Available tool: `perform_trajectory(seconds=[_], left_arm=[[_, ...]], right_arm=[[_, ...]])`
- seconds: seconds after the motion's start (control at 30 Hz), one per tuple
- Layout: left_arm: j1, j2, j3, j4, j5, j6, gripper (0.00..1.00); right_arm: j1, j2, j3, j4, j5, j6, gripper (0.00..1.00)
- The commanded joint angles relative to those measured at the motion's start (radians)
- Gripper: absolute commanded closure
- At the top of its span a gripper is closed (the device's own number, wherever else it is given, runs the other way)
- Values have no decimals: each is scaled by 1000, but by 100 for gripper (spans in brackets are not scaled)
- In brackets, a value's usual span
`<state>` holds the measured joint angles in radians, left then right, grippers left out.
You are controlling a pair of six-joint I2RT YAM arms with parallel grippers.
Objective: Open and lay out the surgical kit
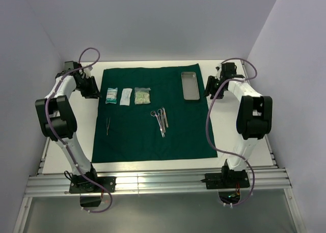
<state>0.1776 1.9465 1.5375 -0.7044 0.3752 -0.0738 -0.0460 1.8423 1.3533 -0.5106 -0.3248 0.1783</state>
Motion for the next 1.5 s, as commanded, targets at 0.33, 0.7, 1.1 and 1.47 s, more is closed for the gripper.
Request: perform_trajectory(seconds=[0.33,0.7,1.1,1.47], left_arm=[[48,170,162,19,110,29,66],[48,229,162,46,128,45,62],[45,242,151,52,169,45,62],[42,244,173,83,146,6,54]], right_arm=[[-12,225,188,-23,92,-46,53],[-8,302,251,-31,41,-30,59],[11,328,262,-35,6,-17,91],[11,318,257,-32,-8,-10,100]])
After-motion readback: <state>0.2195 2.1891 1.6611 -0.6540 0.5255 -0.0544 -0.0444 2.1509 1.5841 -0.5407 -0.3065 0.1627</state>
